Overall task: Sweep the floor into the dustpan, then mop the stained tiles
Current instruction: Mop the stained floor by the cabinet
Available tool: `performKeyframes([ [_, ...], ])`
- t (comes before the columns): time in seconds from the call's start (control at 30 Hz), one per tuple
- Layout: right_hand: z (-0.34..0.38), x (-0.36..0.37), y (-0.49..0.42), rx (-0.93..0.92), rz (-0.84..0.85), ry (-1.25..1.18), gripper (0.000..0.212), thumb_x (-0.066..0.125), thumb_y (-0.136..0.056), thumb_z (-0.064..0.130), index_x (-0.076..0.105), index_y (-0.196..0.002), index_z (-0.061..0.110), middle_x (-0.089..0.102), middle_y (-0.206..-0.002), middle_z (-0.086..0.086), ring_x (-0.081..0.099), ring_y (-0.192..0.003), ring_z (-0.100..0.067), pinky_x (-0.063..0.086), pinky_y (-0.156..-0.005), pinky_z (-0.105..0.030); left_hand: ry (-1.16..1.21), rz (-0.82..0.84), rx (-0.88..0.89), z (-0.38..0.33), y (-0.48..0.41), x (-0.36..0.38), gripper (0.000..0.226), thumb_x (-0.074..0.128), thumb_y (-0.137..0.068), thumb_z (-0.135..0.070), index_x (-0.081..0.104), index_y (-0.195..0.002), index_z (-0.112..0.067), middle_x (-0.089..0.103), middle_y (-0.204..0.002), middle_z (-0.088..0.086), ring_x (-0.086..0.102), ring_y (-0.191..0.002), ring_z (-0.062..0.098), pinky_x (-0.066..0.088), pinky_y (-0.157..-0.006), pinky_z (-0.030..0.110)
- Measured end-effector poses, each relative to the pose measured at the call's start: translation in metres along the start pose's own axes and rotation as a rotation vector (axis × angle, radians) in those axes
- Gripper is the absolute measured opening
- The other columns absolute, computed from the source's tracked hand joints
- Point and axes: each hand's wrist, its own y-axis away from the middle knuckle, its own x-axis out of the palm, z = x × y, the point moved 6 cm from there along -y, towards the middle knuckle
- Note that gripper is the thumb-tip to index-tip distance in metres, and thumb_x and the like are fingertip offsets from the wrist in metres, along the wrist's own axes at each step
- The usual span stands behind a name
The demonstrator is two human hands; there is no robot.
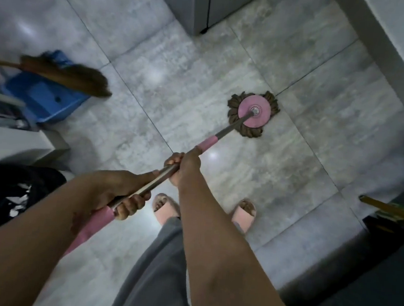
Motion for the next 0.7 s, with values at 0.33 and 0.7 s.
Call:
performKeyframes([
  [0.33, 0.051, 0.01, -0.014, -0.062, -0.03, 0.048, 0.054, 0.034, -0.092, 0.067, 0.037, -0.075, 0.016, 0.036, -0.044, 0.001, 0.033, -0.034, -0.014, 0.034, -0.04, -0.02, -0.024, 0.064, 0.029, -0.051, -0.001, 0.004, 0.059, 0.046, -0.084, -0.073, 0.043, -0.066, -0.017, 0.032, -0.048, -0.003, 0.026, -0.033, 0.009, 0.024, -0.034, 0.014],
  [0.7, 0.294, -0.016, -0.033, -0.194, -0.154, 0.024, 0.044, 0.035, -0.091, 0.07, 0.032, -0.078, 0.027, 0.031, -0.042, 0.005, 0.03, -0.029, -0.01, 0.033, -0.034, -0.015, -0.099, 0.21, 0.168, -0.268, -0.032, 0.122, 0.056, 0.037, -0.093, -0.066, 0.043, -0.068, -0.016, 0.034, -0.041, -0.002, 0.029, -0.027, 0.009, 0.027, -0.034, 0.011],
])
